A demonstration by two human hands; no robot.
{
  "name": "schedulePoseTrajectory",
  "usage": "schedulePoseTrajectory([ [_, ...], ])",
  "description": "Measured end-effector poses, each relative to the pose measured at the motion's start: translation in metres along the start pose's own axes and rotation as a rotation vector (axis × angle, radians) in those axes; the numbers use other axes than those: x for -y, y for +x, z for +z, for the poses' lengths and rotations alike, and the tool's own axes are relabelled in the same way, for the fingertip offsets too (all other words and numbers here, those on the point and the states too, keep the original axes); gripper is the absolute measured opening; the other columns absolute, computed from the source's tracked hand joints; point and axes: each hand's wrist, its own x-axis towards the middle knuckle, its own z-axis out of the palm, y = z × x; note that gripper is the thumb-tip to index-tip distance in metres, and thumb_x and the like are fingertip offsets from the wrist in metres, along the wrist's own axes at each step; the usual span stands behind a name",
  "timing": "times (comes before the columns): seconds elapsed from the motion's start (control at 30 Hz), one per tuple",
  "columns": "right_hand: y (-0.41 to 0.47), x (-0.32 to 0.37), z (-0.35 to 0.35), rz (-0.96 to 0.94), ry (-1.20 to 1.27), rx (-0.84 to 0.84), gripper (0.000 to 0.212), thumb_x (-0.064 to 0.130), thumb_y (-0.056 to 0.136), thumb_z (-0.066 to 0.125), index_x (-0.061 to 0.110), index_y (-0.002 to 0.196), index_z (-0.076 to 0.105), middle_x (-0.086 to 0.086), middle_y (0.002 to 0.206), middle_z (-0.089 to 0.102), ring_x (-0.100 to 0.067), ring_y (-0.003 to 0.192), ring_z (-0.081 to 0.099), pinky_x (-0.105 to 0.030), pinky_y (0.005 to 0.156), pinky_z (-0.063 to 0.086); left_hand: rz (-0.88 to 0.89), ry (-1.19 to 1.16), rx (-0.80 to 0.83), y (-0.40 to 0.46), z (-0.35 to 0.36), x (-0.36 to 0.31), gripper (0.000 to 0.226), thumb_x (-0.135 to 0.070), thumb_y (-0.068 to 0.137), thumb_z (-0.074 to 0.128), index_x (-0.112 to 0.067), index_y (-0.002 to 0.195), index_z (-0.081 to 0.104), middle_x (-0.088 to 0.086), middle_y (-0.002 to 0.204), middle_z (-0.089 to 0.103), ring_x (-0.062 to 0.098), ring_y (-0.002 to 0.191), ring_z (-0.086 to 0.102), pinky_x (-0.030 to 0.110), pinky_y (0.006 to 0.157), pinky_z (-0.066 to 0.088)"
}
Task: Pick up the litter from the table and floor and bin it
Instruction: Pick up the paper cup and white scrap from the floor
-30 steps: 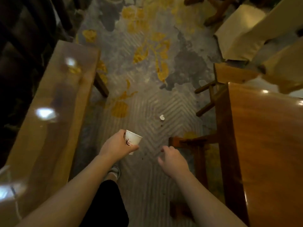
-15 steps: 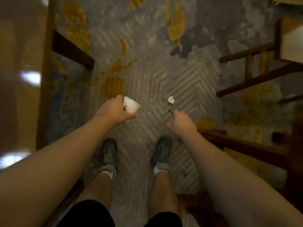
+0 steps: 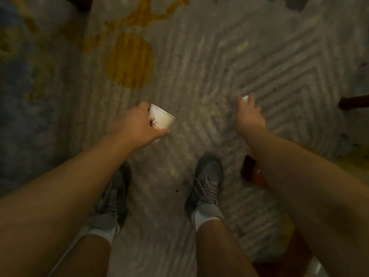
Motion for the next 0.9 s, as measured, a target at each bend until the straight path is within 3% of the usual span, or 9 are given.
schedulePoseTrajectory([
  [0.1, 0.023, -0.006, 0.011, 0.048, 0.007, -0.022, 0.05, 0.006, 0.1, 0.038, 0.019, 0.148, 0.034, -0.017, 0.161, 0.017, -0.046, 0.131, 0.04, -0.053, 0.106, 0.041, 0.015, 0.001, 0.03, 0.011, 0.012, 0.002, 0.08, -0.069, 0.056, 0.077, -0.023, 0.115, 0.051, 0.002, 0.105, 0.066, 0.024, 0.087, 0.063, 0.04, 0.072, 0.053],
  [0.2, 0.039, -0.012, 0.018, 0.064, 0.011, -0.016, 0.037, 0.006, 0.1, 0.046, 0.009, 0.136, 0.043, -0.022, 0.148, 0.033, -0.045, 0.127, 0.046, -0.052, 0.104, 0.044, 0.025, 0.017, 0.031, 0.021, 0.012, -0.002, 0.079, -0.07, 0.056, 0.076, -0.024, 0.114, 0.05, 0.002, 0.106, 0.066, 0.025, 0.088, 0.063, 0.04, 0.072, 0.052],
  [0.4, 0.013, -0.003, -0.013, -0.017, 0.097, 0.067, 0.034, 0.023, 0.1, 0.049, 0.002, 0.126, 0.056, -0.027, 0.13, 0.055, -0.044, 0.118, 0.055, -0.046, 0.098, 0.049, 0.069, 0.018, 0.001, 0.013, -0.02, -0.035, 0.08, -0.066, 0.059, 0.08, -0.021, 0.12, 0.052, 0.003, 0.11, 0.066, 0.023, 0.087, 0.06, 0.038, 0.069, 0.048],
  [0.57, -0.066, 0.011, -0.085, -0.143, 0.173, -0.022, 0.036, 0.03, 0.095, 0.053, 0.005, 0.12, 0.059, -0.026, 0.122, 0.053, -0.046, 0.109, 0.056, -0.05, 0.09, 0.051, 0.118, 0.074, -0.055, -0.029, -0.087, -0.074, 0.081, -0.069, 0.06, 0.077, -0.019, 0.119, 0.053, 0.006, 0.111, 0.067, 0.03, 0.094, 0.064, 0.038, 0.068, 0.047],
  [0.9, -0.327, 0.011, -0.297, -0.124, 0.384, -0.223, 0.023, 0.024, 0.09, 0.058, 0.007, 0.106, 0.057, -0.016, 0.112, 0.058, -0.037, 0.106, 0.056, -0.044, 0.087, 0.047, 0.314, 0.086, -0.102, -0.208, -0.276, -0.176, 0.088, -0.069, 0.058, 0.078, -0.02, 0.126, 0.053, 0.007, 0.116, 0.069, 0.029, 0.099, 0.066, 0.035, 0.071, 0.046],
])
